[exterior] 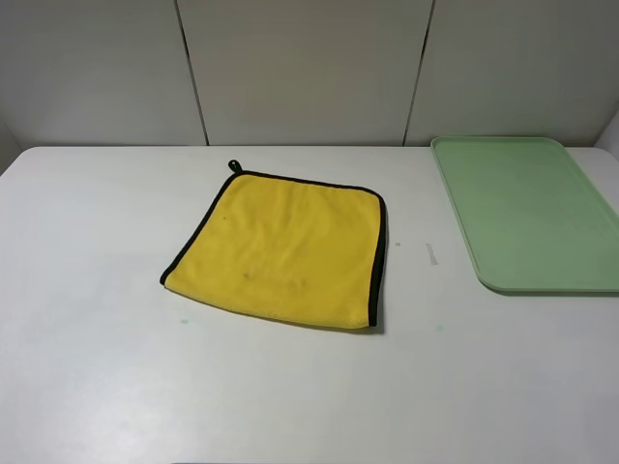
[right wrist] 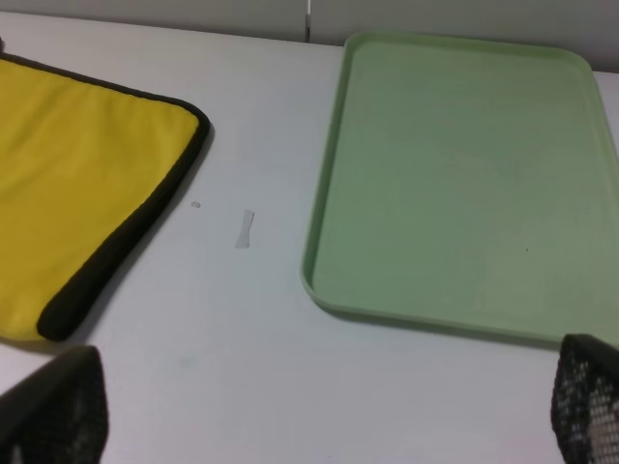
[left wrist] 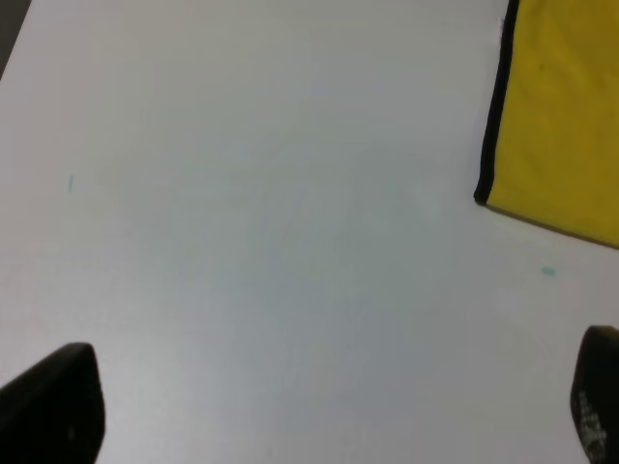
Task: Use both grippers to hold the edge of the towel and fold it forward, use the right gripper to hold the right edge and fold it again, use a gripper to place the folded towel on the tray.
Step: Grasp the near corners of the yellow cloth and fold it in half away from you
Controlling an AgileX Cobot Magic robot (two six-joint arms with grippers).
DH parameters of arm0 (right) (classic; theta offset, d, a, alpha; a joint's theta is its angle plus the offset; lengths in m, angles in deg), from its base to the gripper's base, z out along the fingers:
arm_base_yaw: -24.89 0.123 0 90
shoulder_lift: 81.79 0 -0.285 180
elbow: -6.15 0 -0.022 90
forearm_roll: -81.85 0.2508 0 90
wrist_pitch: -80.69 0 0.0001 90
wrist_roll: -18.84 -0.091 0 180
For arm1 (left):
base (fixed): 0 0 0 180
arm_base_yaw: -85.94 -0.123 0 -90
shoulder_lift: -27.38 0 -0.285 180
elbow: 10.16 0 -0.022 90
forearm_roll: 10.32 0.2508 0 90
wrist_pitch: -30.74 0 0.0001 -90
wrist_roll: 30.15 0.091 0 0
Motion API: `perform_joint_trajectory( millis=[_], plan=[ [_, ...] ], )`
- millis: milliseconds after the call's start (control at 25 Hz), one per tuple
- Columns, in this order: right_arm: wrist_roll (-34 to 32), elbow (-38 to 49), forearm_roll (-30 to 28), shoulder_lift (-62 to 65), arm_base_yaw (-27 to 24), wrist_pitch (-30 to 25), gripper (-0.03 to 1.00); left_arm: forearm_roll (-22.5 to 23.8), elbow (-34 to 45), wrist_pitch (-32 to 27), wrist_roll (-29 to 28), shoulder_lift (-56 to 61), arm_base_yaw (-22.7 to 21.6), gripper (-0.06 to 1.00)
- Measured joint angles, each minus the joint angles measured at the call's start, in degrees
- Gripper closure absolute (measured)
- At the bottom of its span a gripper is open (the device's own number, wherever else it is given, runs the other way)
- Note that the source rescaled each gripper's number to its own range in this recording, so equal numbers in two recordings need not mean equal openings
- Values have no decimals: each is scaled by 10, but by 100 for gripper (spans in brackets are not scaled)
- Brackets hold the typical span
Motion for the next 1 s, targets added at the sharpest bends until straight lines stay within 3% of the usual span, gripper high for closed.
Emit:
perform_joint_trajectory(
  millis=[600, 840, 1000],
  plan=[
    [0, 0, 48, -2, 0, 6, -3, 0, 0, 0, 8, 0, 0, -2],
    [31, -11, 67, -92, 3, 13, -3, 0, -34, 0, 77, -59, 1, -2],
    [85, -35, 83, -168, 40, 34, -3, 0, -61, 3, 124, -120, 43, -2]
  ],
)
